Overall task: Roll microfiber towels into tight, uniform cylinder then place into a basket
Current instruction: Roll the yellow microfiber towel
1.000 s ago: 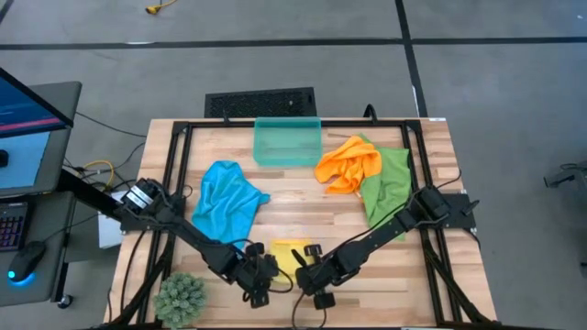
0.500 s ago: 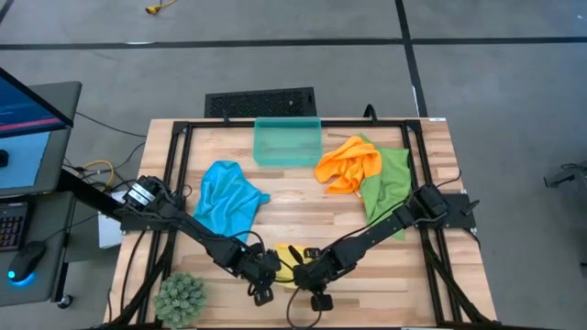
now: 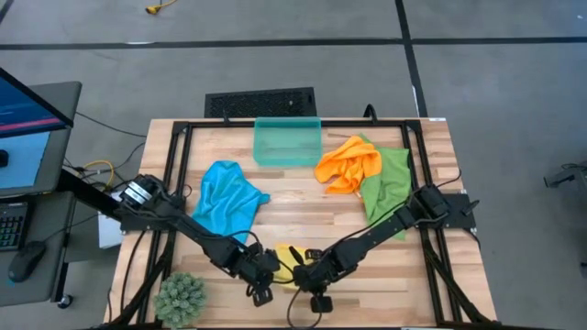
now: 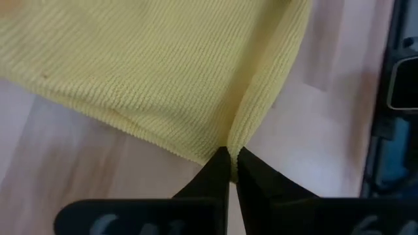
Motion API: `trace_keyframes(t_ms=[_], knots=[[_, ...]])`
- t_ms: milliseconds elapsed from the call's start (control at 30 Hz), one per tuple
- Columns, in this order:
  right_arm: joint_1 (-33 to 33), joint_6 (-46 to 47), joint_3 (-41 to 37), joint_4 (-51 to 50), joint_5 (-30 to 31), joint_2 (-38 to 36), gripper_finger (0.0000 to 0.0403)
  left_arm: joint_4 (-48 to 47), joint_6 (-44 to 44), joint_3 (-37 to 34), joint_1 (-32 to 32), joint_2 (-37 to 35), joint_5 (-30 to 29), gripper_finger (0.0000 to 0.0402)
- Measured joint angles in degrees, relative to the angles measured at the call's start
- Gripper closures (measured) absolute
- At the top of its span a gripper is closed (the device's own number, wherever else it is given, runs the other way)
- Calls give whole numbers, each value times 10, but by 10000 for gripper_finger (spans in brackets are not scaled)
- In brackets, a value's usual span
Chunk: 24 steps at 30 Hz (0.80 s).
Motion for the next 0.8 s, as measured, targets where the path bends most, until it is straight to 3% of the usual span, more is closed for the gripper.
trace_keyframes(t_ms=[333, 533, 800], knots=[[13, 18, 22, 20, -74, 0, 397, 14, -61, 2, 4, -4, 94, 395], [2, 16, 24, -22, -68, 0, 387, 14, -60, 0, 19, -3, 88, 395], [-18, 15, -7, 13, -94, 5, 395, -13, -47, 0, 47, -1, 94, 395]])
